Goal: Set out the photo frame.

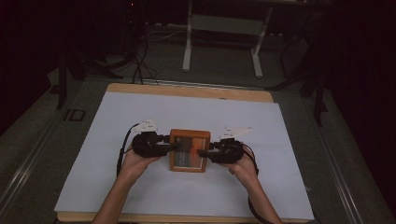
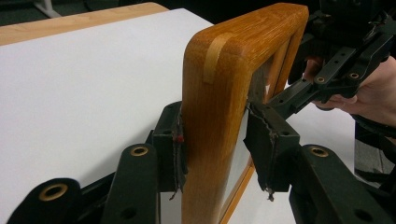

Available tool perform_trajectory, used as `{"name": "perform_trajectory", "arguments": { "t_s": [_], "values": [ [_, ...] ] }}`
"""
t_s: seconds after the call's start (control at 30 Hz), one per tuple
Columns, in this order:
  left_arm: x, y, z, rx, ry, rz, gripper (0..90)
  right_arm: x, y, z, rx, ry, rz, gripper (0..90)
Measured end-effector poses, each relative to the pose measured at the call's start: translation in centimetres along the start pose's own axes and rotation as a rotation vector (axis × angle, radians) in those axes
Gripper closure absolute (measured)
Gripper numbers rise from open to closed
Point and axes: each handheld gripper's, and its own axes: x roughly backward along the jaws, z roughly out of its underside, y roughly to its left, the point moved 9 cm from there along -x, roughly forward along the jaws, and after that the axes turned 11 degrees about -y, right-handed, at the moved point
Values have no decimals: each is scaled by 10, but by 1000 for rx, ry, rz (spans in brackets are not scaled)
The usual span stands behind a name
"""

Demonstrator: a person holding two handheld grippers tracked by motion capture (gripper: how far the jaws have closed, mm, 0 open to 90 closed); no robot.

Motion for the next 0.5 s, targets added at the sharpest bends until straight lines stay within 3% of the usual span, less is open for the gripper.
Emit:
{"name": "perform_trajectory", "arguments": {
  "t_s": [0.5],
  "values": [
    [2,1,3,-1,11,-5,585,-3,1,3,0,6,0,602]
  ]
}}
